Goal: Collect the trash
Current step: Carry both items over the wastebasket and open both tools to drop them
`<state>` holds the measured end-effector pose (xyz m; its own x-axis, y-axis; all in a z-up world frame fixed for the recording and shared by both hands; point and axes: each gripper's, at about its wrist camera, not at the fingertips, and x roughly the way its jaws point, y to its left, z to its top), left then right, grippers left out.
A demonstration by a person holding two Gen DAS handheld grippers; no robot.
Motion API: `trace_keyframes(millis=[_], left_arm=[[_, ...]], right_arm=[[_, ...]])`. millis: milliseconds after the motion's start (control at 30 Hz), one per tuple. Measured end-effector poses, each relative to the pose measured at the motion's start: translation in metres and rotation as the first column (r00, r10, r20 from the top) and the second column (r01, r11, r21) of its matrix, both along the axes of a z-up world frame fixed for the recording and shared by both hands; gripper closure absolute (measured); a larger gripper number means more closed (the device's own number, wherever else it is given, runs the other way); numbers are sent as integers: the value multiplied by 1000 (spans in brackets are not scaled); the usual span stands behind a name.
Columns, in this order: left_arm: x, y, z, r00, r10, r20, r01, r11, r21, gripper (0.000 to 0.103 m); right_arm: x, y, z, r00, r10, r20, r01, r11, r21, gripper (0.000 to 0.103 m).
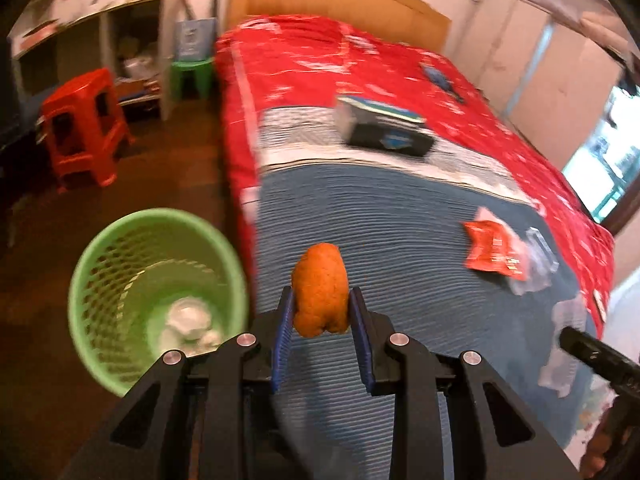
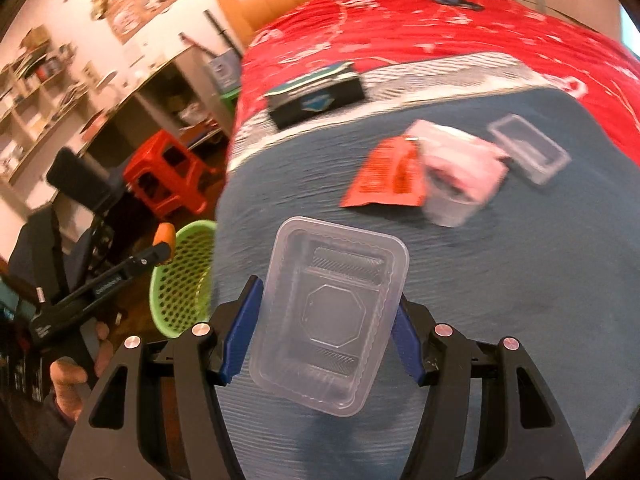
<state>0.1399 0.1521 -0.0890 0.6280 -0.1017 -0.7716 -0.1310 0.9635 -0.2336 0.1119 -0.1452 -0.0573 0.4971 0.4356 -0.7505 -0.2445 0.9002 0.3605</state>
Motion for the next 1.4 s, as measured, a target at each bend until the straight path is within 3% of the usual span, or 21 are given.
trace_keyframes(millis=[233,633,900,1233,1400], left_arm=[[-15,61,-26,989,130,-65,-127,990,53,76],[-24,118,-66,957,242,-160,-230,969,89,71],[-37,146,-72,940,301,-163,-290,953,86,54],[-61,168,-73,916,368,-160,-360,930,76,42],[-70,175,-75,905,390,-167,-385,921,67,41]], right_arm=[[6,53,0,994,109,-3,-109,994,-2,42],[18,137,-7,964,264,-12,-264,964,-34,42],[31,196,-15,936,350,-25,-351,936,-39,42],[42,266,-41,902,424,-77,-428,903,-38,42],[46,289,-50,902,421,-98,-424,905,-12,41]])
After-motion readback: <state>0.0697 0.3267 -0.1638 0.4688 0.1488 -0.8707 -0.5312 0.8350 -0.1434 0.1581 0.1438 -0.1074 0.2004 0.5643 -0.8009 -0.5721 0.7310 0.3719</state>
